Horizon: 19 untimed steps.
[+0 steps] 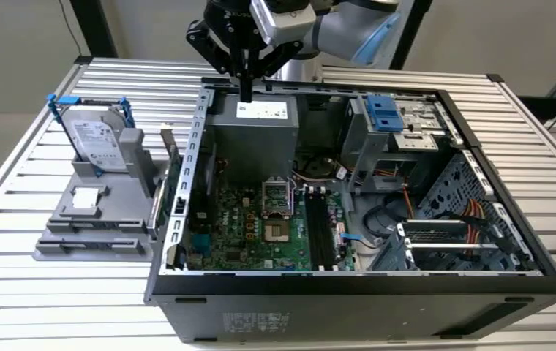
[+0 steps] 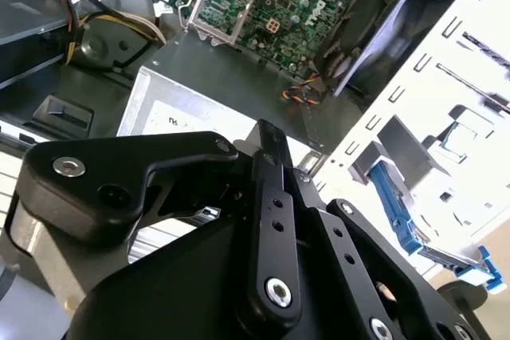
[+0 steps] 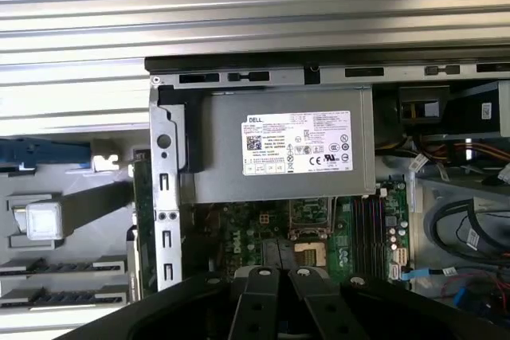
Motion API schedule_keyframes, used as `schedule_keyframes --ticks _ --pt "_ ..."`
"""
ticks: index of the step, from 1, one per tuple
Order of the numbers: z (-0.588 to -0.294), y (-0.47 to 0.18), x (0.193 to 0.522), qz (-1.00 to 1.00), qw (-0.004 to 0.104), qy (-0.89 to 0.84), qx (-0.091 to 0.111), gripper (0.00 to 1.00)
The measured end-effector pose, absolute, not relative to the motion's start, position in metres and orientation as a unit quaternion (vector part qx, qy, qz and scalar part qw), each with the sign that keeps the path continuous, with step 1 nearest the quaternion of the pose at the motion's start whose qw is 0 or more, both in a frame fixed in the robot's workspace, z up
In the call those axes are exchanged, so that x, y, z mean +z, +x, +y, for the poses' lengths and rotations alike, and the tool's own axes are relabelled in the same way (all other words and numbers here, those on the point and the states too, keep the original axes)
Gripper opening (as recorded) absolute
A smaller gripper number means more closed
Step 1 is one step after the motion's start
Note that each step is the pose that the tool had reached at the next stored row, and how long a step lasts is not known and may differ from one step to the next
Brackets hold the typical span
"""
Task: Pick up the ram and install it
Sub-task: 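Reach for the ram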
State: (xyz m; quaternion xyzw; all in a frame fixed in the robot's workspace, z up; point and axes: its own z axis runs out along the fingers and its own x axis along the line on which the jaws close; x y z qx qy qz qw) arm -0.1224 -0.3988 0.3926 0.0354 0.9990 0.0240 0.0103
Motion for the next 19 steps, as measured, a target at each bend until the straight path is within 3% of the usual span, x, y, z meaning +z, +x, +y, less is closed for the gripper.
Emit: schedule_keyframes --ticks 19 --pt "-0.399 -0.146 0.393 0.999 0.010 0.035 0.024 0.00"
